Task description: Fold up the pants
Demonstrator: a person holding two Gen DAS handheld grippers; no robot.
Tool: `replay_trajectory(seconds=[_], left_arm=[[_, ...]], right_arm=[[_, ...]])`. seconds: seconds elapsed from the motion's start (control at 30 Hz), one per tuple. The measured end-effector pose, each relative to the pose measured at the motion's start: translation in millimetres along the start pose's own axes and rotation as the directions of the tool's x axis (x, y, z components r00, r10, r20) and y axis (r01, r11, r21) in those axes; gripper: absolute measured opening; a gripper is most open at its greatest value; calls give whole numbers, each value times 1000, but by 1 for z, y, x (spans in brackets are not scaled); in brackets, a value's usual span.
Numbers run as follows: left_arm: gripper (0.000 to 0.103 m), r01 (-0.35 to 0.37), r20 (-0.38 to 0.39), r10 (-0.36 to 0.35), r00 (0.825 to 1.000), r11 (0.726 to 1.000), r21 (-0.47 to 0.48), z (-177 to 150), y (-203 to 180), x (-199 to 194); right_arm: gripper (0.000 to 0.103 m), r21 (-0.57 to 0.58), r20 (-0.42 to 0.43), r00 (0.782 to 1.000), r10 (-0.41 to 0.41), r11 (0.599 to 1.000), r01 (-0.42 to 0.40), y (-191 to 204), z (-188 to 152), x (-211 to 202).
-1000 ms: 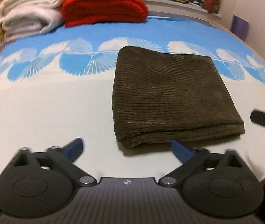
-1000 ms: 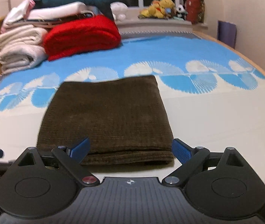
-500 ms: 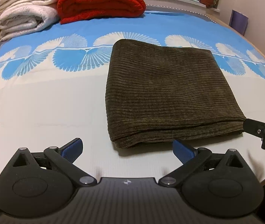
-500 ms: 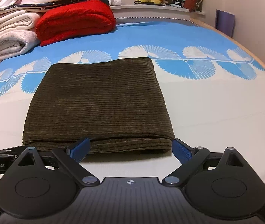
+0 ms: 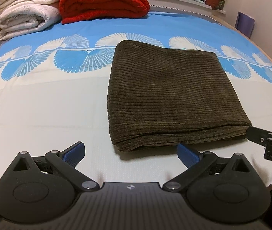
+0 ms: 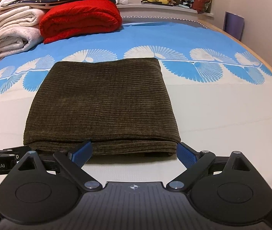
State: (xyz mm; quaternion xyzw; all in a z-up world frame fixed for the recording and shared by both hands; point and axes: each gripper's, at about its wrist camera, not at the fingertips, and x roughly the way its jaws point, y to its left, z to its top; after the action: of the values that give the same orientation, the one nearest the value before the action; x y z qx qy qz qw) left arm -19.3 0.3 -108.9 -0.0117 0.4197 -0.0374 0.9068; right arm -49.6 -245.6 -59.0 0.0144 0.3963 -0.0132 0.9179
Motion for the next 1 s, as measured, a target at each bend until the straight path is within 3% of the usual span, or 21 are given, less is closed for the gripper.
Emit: replay_trajectory(seconds=[1.0], left_arm=[[103,21,1,-21,1000,1000,4,1,0,-1]], right_arm=[[95,-20,-12,1000,-5,1000,5,4,-2,4]])
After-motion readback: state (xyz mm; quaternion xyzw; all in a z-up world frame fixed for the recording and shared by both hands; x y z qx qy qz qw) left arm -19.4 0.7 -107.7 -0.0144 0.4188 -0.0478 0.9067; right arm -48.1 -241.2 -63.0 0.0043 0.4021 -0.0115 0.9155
